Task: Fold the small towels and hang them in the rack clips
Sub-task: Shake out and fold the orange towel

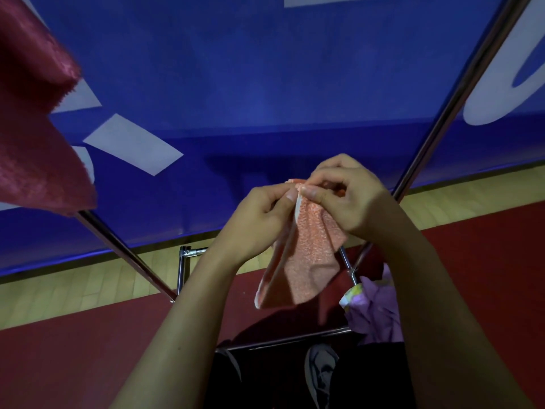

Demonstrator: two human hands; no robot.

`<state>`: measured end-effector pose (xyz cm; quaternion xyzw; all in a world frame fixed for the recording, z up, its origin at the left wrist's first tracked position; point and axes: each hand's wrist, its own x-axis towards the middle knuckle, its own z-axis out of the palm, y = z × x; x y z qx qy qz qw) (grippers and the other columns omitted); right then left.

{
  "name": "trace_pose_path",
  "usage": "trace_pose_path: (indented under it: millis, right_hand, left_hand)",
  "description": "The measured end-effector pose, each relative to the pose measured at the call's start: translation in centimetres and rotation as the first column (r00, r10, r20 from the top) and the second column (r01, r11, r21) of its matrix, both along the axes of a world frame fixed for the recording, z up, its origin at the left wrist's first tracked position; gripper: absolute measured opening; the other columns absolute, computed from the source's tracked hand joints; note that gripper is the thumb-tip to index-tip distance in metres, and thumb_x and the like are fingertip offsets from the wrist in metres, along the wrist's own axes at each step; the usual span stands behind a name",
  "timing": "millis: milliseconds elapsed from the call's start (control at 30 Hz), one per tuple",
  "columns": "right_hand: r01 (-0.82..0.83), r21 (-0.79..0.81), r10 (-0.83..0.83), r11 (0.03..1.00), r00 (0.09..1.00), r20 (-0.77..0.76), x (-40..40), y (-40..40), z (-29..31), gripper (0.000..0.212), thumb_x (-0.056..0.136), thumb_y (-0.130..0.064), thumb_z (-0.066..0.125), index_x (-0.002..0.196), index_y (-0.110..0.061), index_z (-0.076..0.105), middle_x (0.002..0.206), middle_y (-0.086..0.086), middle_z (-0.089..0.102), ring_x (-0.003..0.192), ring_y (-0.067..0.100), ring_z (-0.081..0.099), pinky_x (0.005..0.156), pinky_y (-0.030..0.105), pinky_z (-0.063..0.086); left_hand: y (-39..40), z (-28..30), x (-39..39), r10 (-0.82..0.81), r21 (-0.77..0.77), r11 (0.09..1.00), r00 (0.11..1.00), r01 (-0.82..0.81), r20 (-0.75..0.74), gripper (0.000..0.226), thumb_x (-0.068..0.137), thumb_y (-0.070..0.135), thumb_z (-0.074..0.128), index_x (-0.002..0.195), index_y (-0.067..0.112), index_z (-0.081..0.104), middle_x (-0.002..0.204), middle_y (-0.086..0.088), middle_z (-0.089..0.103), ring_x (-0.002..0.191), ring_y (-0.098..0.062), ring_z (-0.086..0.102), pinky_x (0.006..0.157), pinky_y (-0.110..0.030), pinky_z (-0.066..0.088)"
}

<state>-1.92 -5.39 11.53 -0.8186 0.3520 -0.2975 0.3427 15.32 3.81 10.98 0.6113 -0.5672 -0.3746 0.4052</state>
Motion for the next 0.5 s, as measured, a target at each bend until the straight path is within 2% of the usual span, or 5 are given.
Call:
trace_pose_path:
  millis: [67, 167, 400, 500]
  right_hand:
    - [0.005, -0.001, -0.005, 1.0, 1.0, 0.022, 0.07, 0.25, 0.11, 0.005, 0.09, -0.028, 0.076, 0.087, -0.03, 0.073, 0.103, -0.008, 0.062, 0.093, 0.003, 0.062, 0.077, 0.008, 0.044]
    - [0.028, -0.015, -0.028, 0.999, 0.999, 0.025, 0.11, 0.27, 0.1, 0.006, 0.088, -0.029, 0.077, 0.086, -0.025, 0.074, 0.098, -0.011, 0.062, 0.092, 0.003, 0.063, 0.077, 0.012, 0.048]
    - [0.065, -0.054, -0.062, 0.996, 0.997, 0.053, 0.5, 0.29, -0.01, 0.009, 0.089, -0.032, 0.076, 0.084, -0.028, 0.07, 0.092, -0.009, 0.062, 0.087, 0.004, 0.062, 0.073, 0.011, 0.047]
    - [0.07, -0.047, -0.066, 0.996, 0.996, 0.067, 0.59, 0.25, -0.21, 0.012, 0.089, -0.033, 0.076, 0.082, -0.026, 0.068, 0.09, -0.007, 0.064, 0.084, 0.007, 0.063, 0.073, 0.018, 0.049]
  left_hand:
    - [0.1, 0.13, -0.06, -0.014, -0.017, 1.0, 1.0, 0.015, 0.013, 0.033, 0.113, 0.028, 0.042, 0.122, 0.021, 0.073, 0.114, 0.0, 0.078, 0.114, -0.022, 0.072, 0.105, -0.055, 0.052]
    - [0.14, 0.21, -0.05, -0.005, -0.057, 0.998, 1.0, 0.007, 0.027, 0.032, 0.113, 0.025, 0.044, 0.127, 0.022, 0.072, 0.113, 0.002, 0.078, 0.11, -0.019, 0.073, 0.1, -0.054, 0.055]
    - [0.25, 0.68, 0.03, 0.004, -0.07, 0.998, 1.0, -0.005, -0.005, 0.031, 0.112, 0.022, 0.047, 0.133, 0.018, 0.07, 0.118, 0.007, 0.077, 0.117, -0.008, 0.07, 0.107, -0.045, 0.054]
    - [0.34, 0.78, 0.09, 0.003, -0.073, 0.997, 1.0, -0.003, -0.007, 0.031, 0.111, 0.021, 0.049, 0.135, 0.018, 0.07, 0.119, 0.008, 0.077, 0.117, -0.006, 0.07, 0.107, -0.043, 0.053]
